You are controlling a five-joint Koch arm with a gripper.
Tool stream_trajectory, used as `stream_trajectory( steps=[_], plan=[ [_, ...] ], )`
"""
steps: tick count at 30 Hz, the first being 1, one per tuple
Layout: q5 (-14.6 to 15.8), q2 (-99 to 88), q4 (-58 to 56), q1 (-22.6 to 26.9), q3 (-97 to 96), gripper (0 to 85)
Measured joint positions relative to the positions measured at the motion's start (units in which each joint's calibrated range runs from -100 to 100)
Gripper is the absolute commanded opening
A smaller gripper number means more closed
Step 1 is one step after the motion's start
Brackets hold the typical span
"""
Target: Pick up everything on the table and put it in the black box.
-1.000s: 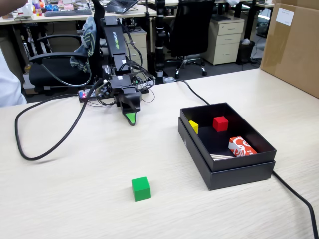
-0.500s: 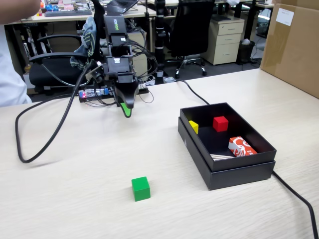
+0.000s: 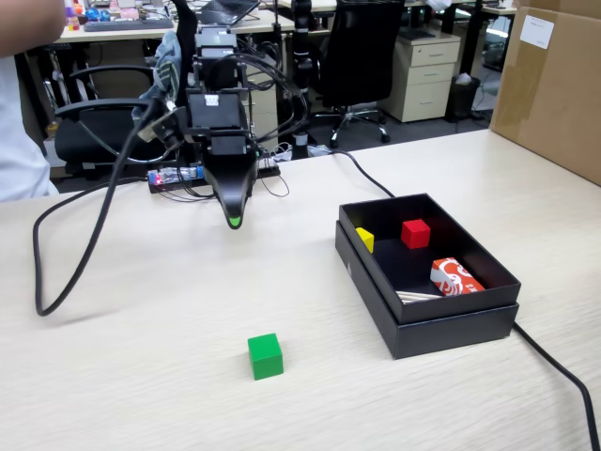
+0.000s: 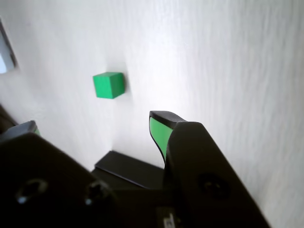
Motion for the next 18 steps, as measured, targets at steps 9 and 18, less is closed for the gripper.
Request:
stream_trajectory(
  steps=[9, 18],
  plan=[
    [-0.05, 27.18, -0.08, 0.20, 21.63, 44.4],
    [-0.05, 47.51, -0.08, 0.63, 31.04, 44.4]
  ],
)
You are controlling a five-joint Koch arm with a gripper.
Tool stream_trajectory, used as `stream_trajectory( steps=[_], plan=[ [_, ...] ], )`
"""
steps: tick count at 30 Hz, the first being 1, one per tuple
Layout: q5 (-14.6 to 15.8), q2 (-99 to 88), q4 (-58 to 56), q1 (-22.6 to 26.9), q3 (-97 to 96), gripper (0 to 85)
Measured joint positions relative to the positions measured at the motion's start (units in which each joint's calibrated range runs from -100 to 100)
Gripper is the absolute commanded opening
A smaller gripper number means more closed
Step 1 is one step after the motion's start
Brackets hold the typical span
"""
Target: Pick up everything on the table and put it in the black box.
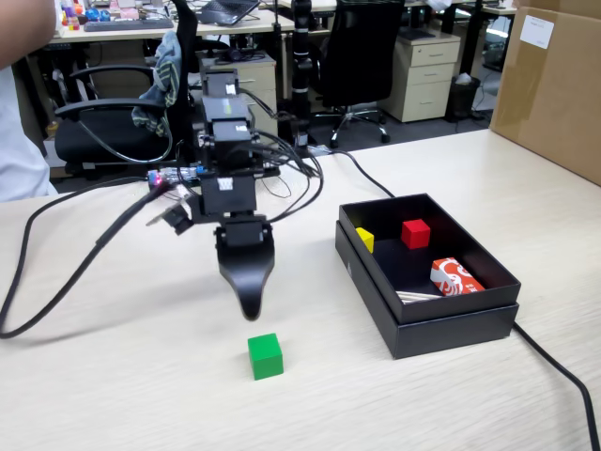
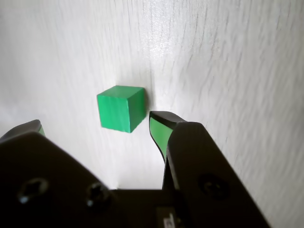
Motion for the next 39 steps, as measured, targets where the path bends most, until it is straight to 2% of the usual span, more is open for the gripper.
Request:
stream_trajectory(
  steps=[7, 21, 27, 34, 39],
  plan=[
    [0.00, 12.17, 0.00, 0.88, 8.58, 44.4],
    [-0.05, 16.18, 0.00, 1.03, 9.95, 41.9],
    [-0.05, 16.18, -0.08, 0.68, 9.95, 34.8],
    [-0.24, 16.18, -1.24, 0.54, 10.04, 17.2],
    [-0.24, 16.18, -1.32, 0.39, 10.04, 16.4]
  ],
)
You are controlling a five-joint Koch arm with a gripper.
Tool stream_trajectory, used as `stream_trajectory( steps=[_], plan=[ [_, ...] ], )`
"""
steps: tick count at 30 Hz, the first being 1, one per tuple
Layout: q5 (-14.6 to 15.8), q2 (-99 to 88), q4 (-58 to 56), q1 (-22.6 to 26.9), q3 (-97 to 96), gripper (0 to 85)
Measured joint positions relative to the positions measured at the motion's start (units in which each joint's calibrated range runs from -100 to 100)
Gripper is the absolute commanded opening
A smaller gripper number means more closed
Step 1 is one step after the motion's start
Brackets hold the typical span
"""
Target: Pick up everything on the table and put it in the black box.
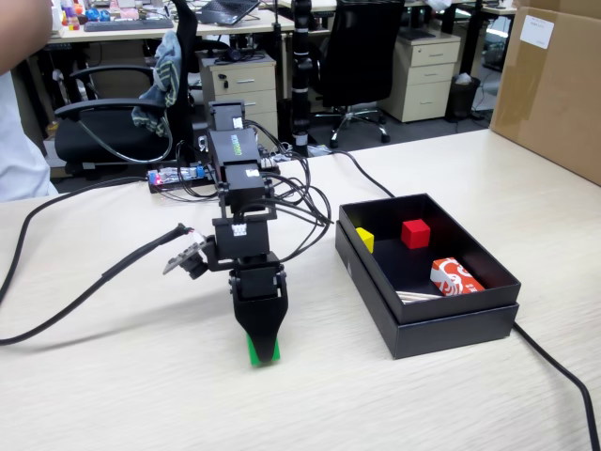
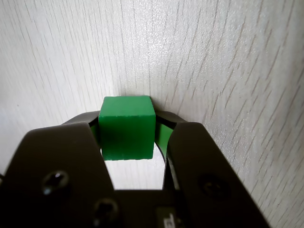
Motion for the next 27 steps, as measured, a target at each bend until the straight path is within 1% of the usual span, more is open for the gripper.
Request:
stream_trajectory(
  steps=[2, 5, 10, 13, 17, 18, 21, 22, 23, 24, 26, 27],
  plan=[
    [-0.05, 0.00, -0.31, -0.05, 0.00, 0.9],
    [0.00, 0.00, -1.32, -0.05, 0.09, 0.9],
    [0.98, -4.27, -7.90, 0.63, -0.37, 0.9],
    [1.61, -11.39, -10.92, 1.71, -1.19, 0.9],
    [1.95, -25.50, -12.39, 4.15, -2.19, 0.9],
    [2.30, -31.72, -13.32, 5.57, -2.37, 0.9],
    [2.78, -41.42, -13.86, 8.94, -7.58, 0.9],
    [2.98, -44.40, -13.86, 10.60, -7.58, 0.9],
    [3.27, -49.58, -13.86, 13.92, -7.49, 0.9],
    [3.32, -49.84, -13.86, 14.07, -7.49, 0.9],
    [3.71, -52.17, -13.86, 16.31, -7.49, 0.9],
    [4.49, -52.69, -13.86, 19.00, -7.58, 0.9]
  ],
)
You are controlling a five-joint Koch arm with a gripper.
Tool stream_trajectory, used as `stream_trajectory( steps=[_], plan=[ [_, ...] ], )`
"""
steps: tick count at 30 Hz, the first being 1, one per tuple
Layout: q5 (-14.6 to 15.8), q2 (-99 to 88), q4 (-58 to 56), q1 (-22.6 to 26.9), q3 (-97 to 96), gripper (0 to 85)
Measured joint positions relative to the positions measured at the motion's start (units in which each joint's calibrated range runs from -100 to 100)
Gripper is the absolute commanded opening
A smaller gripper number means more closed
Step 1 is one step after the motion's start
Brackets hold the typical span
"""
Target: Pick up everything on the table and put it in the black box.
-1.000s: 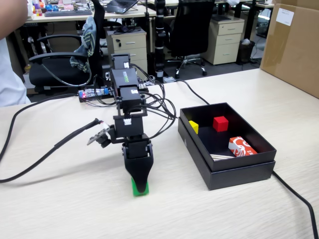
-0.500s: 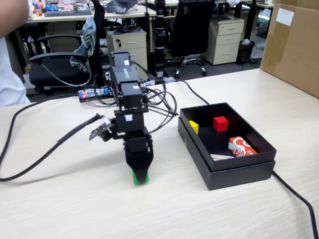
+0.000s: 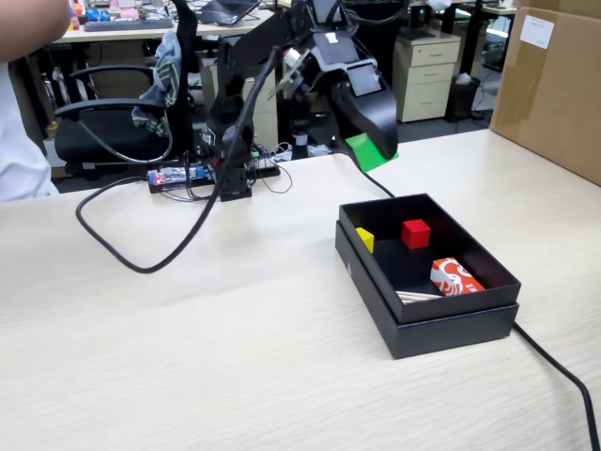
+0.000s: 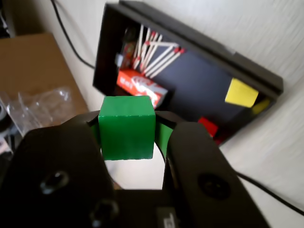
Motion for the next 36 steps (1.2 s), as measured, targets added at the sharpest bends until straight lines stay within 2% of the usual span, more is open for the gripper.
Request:
stream_trajectory(
  steps=[9, 20, 27, 29, 36],
  plan=[
    [1.76, 10.49, 0.00, 1.47, -0.09, 0.9],
    [1.95, 33.53, 0.08, 0.15, 0.00, 0.9],
    [1.95, 36.89, 0.08, 0.00, 0.00, 1.1],
    [1.95, 36.89, 0.08, -0.05, 0.00, 16.9],
    [1.95, 36.89, 0.08, -0.20, -1.00, 38.4]
  ],
)
